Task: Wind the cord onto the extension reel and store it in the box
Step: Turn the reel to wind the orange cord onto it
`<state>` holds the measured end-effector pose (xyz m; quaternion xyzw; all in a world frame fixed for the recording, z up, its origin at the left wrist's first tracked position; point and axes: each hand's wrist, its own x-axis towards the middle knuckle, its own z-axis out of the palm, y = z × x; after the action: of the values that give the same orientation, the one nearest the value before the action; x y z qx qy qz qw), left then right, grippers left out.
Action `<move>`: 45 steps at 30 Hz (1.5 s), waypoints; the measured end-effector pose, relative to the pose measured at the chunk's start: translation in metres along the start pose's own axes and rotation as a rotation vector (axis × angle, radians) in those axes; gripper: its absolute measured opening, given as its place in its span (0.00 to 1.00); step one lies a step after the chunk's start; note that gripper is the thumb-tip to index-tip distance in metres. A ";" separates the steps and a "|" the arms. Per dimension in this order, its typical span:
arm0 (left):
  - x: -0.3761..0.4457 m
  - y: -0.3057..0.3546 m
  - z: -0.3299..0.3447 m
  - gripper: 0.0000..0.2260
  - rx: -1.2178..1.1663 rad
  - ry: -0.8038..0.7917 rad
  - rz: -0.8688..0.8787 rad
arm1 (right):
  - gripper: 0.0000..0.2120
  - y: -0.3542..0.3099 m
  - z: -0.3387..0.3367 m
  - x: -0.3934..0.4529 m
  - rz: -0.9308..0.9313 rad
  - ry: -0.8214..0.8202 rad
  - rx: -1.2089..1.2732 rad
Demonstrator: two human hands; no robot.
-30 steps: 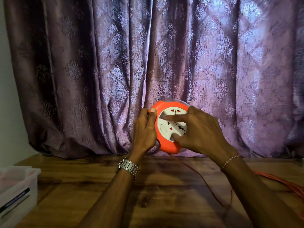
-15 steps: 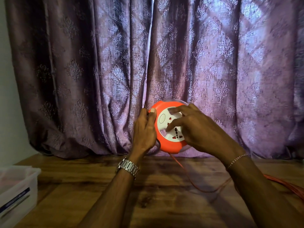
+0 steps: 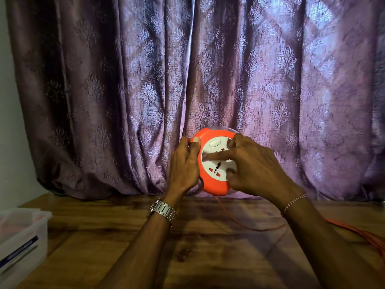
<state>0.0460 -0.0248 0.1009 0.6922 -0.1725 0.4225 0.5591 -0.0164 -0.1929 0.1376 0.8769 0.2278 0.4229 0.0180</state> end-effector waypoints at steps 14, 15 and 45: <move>0.004 -0.002 0.002 0.17 -0.107 0.040 -0.045 | 0.16 -0.002 -0.002 0.005 0.002 0.210 0.042; 0.004 -0.002 0.001 0.17 -0.108 0.040 -0.047 | 0.10 0.000 -0.003 0.005 -0.053 0.191 0.092; 0.003 -0.002 -0.001 0.23 -0.093 0.014 -0.036 | 0.10 0.001 -0.008 0.009 -0.099 0.152 0.042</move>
<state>0.0484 -0.0231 0.1020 0.6655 -0.1755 0.4086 0.5995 -0.0171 -0.1914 0.1493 0.8303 0.2802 0.4818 0.0031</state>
